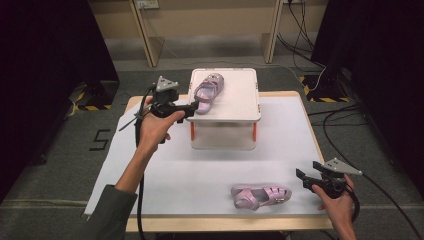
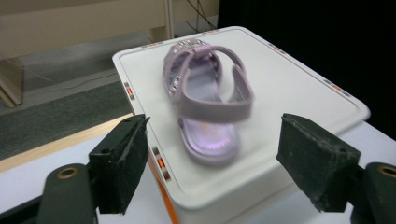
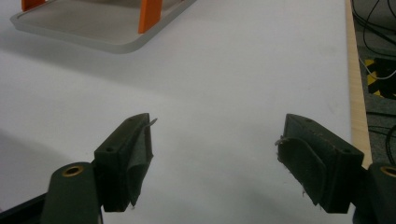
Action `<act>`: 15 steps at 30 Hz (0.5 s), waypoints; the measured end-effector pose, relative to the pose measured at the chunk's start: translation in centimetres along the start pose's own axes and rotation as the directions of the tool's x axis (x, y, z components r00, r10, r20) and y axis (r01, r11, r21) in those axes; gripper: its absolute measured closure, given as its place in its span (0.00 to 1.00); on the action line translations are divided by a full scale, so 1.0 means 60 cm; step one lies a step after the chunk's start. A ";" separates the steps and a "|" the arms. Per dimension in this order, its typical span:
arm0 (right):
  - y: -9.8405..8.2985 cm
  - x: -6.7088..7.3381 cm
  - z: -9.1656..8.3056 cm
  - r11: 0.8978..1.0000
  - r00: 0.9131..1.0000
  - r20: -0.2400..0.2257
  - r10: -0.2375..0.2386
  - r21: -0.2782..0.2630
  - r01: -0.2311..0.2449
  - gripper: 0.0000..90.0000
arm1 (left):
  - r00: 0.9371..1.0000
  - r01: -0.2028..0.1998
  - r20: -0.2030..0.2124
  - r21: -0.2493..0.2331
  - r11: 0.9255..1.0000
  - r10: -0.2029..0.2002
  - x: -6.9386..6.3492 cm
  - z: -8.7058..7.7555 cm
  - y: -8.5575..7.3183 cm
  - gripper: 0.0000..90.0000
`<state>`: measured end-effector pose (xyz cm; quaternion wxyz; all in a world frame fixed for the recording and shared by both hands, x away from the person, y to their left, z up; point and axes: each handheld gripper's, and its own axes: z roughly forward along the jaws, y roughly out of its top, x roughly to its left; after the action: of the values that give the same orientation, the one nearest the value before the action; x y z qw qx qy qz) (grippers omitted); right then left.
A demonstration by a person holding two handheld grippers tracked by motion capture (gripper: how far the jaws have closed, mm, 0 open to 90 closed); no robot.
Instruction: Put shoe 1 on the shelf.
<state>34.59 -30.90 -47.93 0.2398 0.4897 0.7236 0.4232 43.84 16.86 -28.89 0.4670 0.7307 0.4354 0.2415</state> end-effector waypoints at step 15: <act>0.002 0.007 -0.001 1.000 1.000 -0.003 -0.006 -0.001 0.006 0.29 | 0.992 -0.001 0.129 -0.010 1.000 0.002 -0.001 -0.050 -0.175 0.18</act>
<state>34.39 -30.51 -47.77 0.2405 0.4866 0.7253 0.4236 37.23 20.19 -36.90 0.4975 0.7429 0.4025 0.1962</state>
